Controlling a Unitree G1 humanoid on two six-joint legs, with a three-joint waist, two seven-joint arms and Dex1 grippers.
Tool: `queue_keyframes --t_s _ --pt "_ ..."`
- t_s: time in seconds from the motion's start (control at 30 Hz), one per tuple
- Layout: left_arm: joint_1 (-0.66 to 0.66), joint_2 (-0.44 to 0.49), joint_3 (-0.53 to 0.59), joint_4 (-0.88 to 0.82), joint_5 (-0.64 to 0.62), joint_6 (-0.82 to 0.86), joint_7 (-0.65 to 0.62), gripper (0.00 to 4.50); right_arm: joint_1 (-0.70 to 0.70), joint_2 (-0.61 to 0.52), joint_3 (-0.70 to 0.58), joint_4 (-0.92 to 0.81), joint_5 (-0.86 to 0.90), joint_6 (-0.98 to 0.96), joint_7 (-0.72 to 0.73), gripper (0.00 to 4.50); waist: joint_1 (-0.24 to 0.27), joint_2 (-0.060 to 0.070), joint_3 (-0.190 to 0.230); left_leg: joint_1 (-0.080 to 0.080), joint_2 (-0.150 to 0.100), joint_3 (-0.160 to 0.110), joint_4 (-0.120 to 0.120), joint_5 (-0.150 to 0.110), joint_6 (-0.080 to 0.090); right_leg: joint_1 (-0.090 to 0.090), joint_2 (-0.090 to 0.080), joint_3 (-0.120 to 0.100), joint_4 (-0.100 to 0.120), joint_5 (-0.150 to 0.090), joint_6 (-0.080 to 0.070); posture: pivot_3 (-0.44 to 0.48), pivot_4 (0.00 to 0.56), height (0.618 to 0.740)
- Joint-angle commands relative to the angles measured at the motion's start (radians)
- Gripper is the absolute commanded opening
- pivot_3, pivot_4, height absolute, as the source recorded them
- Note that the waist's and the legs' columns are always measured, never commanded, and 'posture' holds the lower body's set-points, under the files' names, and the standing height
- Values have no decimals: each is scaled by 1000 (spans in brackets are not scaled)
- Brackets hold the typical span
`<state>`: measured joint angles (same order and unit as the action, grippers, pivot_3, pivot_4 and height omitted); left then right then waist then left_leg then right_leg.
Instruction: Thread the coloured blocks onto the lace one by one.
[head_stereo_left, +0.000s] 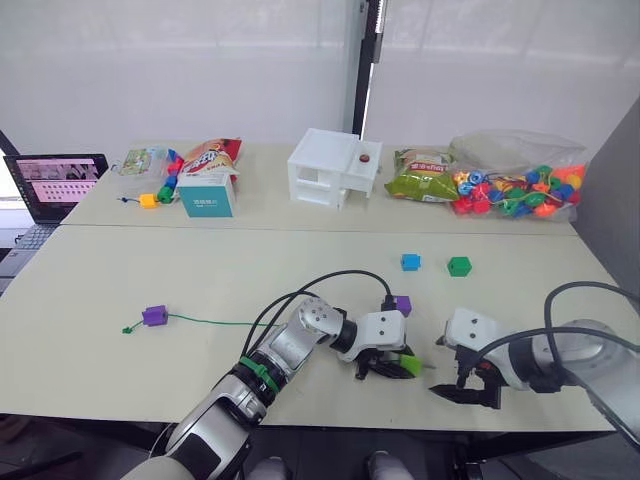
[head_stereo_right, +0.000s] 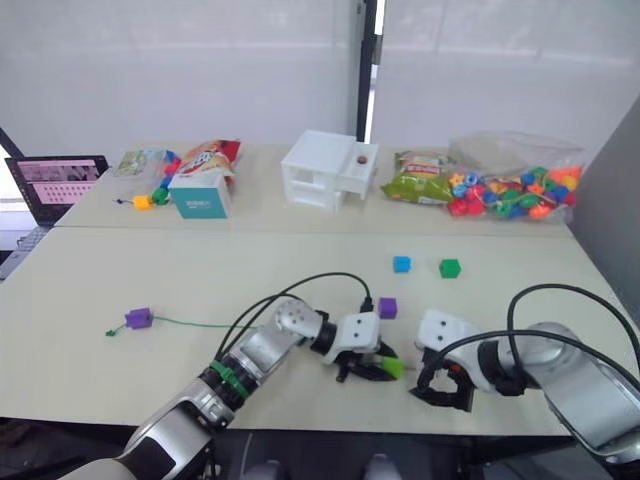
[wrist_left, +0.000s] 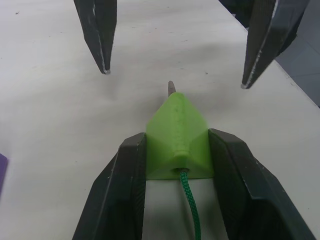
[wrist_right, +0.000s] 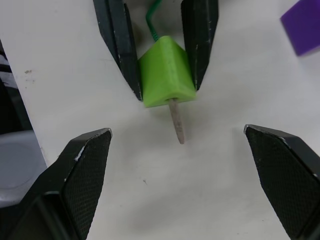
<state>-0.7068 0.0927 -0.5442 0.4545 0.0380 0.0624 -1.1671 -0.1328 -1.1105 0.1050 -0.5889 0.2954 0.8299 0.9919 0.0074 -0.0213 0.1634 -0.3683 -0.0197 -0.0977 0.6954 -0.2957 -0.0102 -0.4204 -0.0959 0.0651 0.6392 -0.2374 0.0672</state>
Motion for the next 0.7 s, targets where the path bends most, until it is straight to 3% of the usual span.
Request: queue_keyframes --t_s 0.03,0.13,0.47,0.5,0.7 --pt "1 4 -12 12 20 6 0 1352 -45 19 31 12 -13 -14 -6 4500 -1 0 0 0 0 0 0 0 0 0 0 0 0 0 0 0 150 740" --pt "2 3 -11 11 18 8 1 1352 -77 25 69 35 -31 -22 0 3709 -1 0 0 0 0 0 0 0 0 0 0 0 0 0 0 0 150 740" --pt "0 6 -6 10 17 -3 7 1352 -102 49 129 63 -61 -17 -2 219 0 0 0 0 0 0 0 0 0 0 0 0 0 0 0 0 150 740" --pt "-1 6 -5 9 17 -3 7 1352 -102 48 132 65 -64 -19 -1 0 0 0 0 0 0 0 0 0 0 0 0 0 0 0 0 0 150 740" --pt "5 32 20 -18 0 -23 4 1352 -108 55 140 70 -67 -23 3 0 -4 0 0 0 0 0 0 0 0 0 0 0 0 0 0 0 150 740"
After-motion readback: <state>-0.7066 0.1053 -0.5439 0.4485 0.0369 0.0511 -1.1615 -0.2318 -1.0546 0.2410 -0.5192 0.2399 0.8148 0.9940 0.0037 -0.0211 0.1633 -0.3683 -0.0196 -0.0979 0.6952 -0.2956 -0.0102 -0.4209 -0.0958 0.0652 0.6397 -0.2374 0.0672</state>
